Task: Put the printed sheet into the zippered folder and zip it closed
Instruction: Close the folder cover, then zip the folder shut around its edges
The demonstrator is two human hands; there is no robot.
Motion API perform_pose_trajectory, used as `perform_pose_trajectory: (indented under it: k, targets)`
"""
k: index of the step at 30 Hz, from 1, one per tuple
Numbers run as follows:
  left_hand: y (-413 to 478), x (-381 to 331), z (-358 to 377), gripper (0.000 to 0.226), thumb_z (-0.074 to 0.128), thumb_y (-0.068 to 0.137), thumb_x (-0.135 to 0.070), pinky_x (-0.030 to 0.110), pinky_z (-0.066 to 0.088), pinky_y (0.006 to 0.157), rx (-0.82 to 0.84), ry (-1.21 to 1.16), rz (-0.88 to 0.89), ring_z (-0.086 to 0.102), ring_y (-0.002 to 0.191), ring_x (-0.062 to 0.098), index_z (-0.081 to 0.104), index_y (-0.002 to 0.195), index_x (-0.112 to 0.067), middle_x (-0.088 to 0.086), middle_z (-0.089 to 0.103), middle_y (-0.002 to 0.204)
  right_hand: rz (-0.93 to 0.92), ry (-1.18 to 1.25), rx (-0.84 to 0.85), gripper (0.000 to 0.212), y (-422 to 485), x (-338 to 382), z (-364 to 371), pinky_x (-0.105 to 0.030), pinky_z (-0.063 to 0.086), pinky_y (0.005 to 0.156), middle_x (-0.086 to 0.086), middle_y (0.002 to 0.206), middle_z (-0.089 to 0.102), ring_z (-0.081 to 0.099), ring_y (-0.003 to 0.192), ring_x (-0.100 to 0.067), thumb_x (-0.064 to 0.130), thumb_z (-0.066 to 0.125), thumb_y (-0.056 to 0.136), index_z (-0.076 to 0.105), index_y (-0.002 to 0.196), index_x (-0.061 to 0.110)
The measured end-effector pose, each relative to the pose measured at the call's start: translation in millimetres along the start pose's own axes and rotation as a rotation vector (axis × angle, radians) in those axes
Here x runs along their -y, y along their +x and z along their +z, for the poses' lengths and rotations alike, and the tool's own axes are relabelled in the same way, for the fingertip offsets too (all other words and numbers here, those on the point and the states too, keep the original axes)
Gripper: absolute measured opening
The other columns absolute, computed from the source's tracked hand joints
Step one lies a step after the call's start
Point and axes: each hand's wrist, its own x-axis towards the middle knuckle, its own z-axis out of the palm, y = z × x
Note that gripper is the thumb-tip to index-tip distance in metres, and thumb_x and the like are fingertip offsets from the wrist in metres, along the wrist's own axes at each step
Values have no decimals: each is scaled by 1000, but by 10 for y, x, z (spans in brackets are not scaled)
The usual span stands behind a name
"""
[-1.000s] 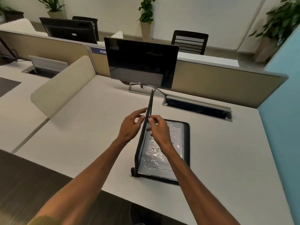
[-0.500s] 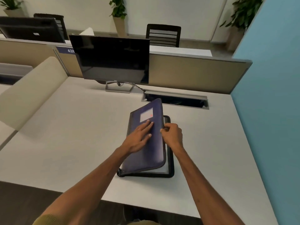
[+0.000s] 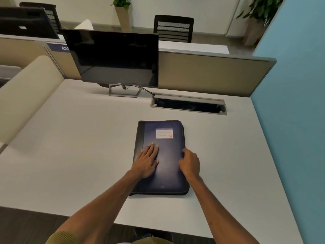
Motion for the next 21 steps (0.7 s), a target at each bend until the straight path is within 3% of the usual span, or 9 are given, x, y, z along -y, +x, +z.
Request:
perform_pose_trajectory:
  k: [2, 4, 7, 11, 16, 21]
  targets:
    - [34, 34, 36, 70, 26, 114, -47, 51, 0, 134, 2, -7, -4, -16, 164, 22, -14, 169, -27, 1, -18, 177, -53, -33, 66, 43, -32, -46, 165, -38, 52, 104, -10, 148, 58, 62, 127, -32, 13, 66, 98, 59, 140, 10]
    - [68, 79, 51, 71, 26, 113, -47, 50, -1, 134, -2, -15, -8, -16, 164, 22, -14, 169, -28, 1, -18, 177, -119, -79, 62, 56, -30, -112, 314, -38, 36, 122, -5, 168, 36, 42, 150, -26, 18, 64, 101, 48, 154, 13]
    - [126, 136, 32, 71, 29, 113, -46, 47, -2, 131, -13, -21, -1, -14, 164, 21, -10, 169, -28, 1, -15, 178, -288, -172, 122, 66, 2, -156, 469, -37, 17, 130, 0, 174, 16, 18, 160, -18, 37, 54, 107, 29, 165, 18]
    - [208, 155, -17, 72, 32, 113, -46, 49, 0, 132, 3, -4, 5, -13, 164, 23, -9, 170, -27, 3, -15, 178, -433, -395, 200, 75, -16, -173, 649, -43, 0, 129, 3, 172, -17, -13, 159, -18, 59, 29, 109, -4, 168, 25]
    - [105, 222, -37, 73, 35, 113, -47, 50, 0, 134, -9, -23, -5, -15, 164, 26, -7, 170, -30, 4, -17, 177, -442, -449, 192, 75, -4, -214, 703, -45, 0, 129, 2, 169, -24, -13, 161, -22, 60, 22, 109, -11, 167, 25]
    - [-268, 406, 7, 72, 39, 112, -47, 45, 11, 134, -107, -86, -78, -2, 166, 25, 2, 171, -28, 2, -7, 179, -407, -436, 160, 74, -58, -134, 662, -47, 7, 131, -5, 176, -4, 1, 163, -26, 55, 30, 109, 0, 168, 22]
